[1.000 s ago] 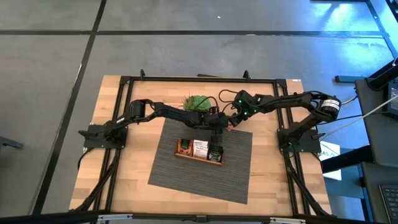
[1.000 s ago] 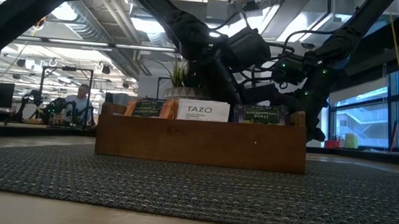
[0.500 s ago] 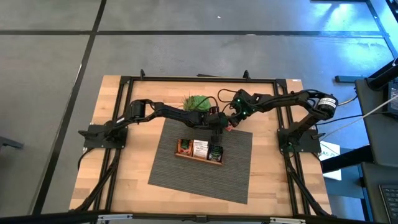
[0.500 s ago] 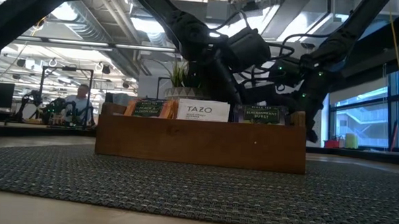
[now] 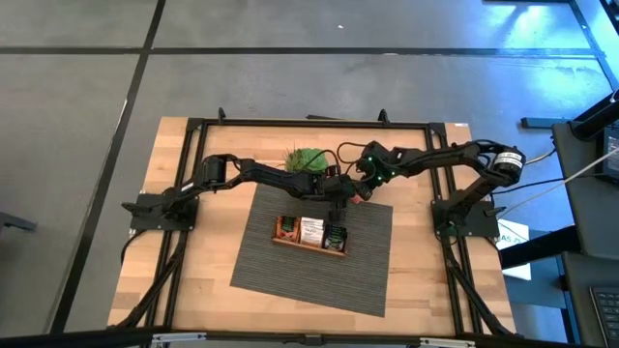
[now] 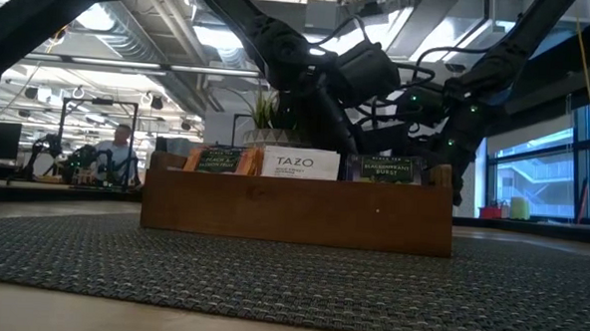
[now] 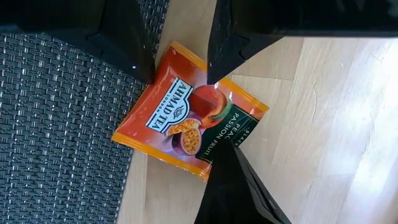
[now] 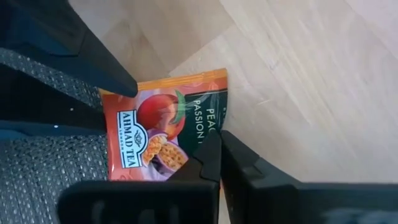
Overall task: Pick & Place Tea
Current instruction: Put the orange tea bag into the left section of the wooden organizer
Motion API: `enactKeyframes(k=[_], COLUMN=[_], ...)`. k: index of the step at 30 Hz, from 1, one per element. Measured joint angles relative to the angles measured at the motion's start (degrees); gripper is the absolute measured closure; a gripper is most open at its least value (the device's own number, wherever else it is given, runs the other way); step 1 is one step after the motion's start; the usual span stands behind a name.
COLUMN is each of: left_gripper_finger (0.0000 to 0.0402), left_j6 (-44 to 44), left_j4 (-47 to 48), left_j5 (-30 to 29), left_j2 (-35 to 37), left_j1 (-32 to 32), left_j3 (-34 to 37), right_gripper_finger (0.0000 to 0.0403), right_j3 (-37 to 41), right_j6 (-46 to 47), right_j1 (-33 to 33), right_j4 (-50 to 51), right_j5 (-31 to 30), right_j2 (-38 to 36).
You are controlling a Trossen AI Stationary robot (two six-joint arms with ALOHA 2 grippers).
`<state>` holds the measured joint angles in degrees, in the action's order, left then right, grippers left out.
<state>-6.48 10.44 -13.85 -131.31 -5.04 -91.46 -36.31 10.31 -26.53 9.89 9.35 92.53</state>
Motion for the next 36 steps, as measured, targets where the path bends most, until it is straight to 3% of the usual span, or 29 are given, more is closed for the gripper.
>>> enactKeyframes(k=[8, 19, 24, 29, 36], left_gripper_finger=[0.0253, 0.0253, 0.0253, 0.0253, 0.0253], left_j6=[0.0, 0.1, 1.5, 4.1, 11.1], left_j4=[0.7, 0.2, 2.3, 5.9, 6.1], left_j5=[0.4, 0.7, 2.1, 6.0, 9.3], left_j2=[1.5, 9.5, 17.1, 28.6, 45.6], left_j1=[-0.4, -1.8, -3.6, -6.3, -6.8], left_j3=[0.1, 0.1, 0.0, 0.9, 11.0], right_gripper_finger=[0.0399, 0.0401, 0.0402, 0.0402, 0.0403], right_j3=[0.4, 0.5, -0.2, -5.9, -18.9], right_j6=[1.2, 1.5, 4.2, 6.4, 11.0], right_j1=[0.1, 0.1, 0.5, 4.8, 16.2], right_j4=[1.5, 6.7, 10.2, 18.1, 22.7], right_j5=[-1.3, -1.3, -2.1, -8.1, -17.0], right_j2=[-3.3, -12.8, -21.0, -29.9, -32.5])
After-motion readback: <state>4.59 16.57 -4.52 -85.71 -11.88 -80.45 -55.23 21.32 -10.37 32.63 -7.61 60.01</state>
